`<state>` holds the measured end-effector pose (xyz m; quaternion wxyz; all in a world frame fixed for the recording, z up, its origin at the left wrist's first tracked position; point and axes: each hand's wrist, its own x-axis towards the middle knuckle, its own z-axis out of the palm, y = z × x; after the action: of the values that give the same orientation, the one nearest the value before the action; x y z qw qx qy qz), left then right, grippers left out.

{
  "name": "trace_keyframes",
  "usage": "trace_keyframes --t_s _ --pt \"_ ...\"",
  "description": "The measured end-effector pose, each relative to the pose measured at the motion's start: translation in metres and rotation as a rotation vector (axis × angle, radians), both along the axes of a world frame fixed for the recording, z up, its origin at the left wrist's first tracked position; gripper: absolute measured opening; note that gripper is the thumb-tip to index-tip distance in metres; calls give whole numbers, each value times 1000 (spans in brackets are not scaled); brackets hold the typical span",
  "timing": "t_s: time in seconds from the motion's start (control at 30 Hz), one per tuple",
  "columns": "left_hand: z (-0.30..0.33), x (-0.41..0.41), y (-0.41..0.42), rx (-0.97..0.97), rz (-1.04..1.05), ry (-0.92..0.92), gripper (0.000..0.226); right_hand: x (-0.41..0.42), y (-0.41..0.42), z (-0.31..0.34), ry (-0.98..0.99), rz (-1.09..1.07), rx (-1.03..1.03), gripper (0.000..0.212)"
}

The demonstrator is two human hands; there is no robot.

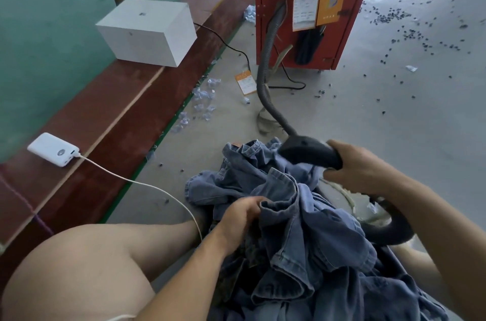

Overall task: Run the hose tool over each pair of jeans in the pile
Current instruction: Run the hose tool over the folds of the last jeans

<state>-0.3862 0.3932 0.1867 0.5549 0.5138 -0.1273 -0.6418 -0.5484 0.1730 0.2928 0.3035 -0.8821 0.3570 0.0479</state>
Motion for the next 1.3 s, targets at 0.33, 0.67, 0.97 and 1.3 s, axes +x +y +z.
trace_keyframes --t_s 0.33,0.67,0.97,1.3 --pt "-23 -24 -12 285 -300 -716 59 -13 -1 0 300 193 321 25" --pt "-27 -21 -6 287 -222 -1128 101 1 -21 -4 73 -81 164 23" --pt "-26 -11 3 224 -332 -1042 113 33 6 -30 159 65 53 20" --pt "-7 42 -5 751 -925 -1082 29 21 -19 -30 43 -134 -8 24"
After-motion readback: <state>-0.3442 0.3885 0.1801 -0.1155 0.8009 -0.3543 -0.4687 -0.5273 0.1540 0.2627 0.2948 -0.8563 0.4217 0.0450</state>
